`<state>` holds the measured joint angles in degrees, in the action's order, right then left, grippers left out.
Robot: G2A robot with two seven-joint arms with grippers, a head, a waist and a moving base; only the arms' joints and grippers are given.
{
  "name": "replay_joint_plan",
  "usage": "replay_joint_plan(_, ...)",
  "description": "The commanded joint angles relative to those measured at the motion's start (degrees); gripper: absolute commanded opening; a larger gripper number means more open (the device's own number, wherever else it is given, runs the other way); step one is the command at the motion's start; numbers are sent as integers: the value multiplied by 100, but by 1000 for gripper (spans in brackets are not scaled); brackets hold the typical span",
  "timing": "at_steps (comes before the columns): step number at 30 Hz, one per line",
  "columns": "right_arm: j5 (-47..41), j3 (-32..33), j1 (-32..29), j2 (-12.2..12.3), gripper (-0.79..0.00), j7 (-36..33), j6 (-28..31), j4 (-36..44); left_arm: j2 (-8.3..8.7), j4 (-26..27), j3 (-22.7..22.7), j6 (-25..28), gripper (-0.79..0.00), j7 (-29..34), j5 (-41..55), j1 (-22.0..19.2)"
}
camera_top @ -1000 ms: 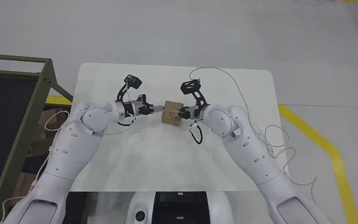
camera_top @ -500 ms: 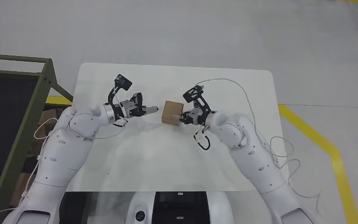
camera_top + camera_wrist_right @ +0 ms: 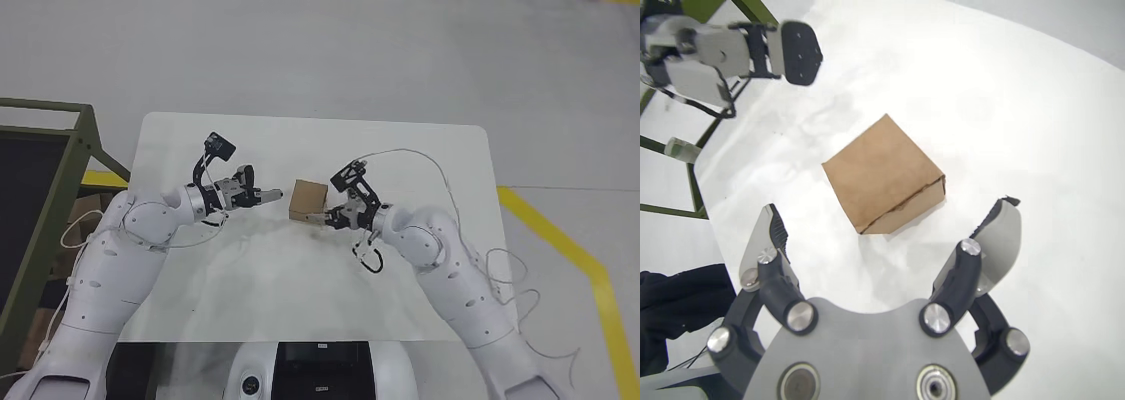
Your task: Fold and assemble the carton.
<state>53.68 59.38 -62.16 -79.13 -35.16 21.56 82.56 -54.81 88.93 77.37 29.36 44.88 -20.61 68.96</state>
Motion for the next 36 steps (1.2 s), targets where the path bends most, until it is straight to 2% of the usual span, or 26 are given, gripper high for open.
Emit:
replay_joint_plan(1, 412, 27, -66, 43, 0, 789, 578, -55, 0, 0, 0, 0, 0, 0, 0, 0)
replay_joint_plan(4, 1446, 117, -180, 163, 0, 2245, 1721, -280, 0, 0, 0, 0, 0, 0, 0, 0)
replay_joint_plan(9, 2480, 351, -21, 344, 0, 4671, 3543, -1080, -5, -28, -8, 99, 0, -100, 306, 51)
replay_joint_plan(12, 3133, 132, 213, 417, 0, 5614, 3644, -1586, -8, -70, -41, 106, 0, -50, 437, 1)
replay_joint_plan(13, 3234, 85, 283, 430, 0, 5644, 3644, -1760, -10, -82, -61, 87, 0, -39, 459, -27)
replay_joint_plan(26, 3234, 85, 283, 430, 0, 5644, 3644, -1760, -48, -197, -303, -80, 0, -49, 425, -243)
replay_joint_plan(31, 3642, -62, 328, 412, 0, 5268, 2949, -1790, -48, -197, -303, -80, 0, -49, 425, -243)
replay_joint_plan(36, 4093, -432, 794, 333, 0, 5587, 2715, -2416, -48, -197, -303, -80, 0, -49, 425, -243)
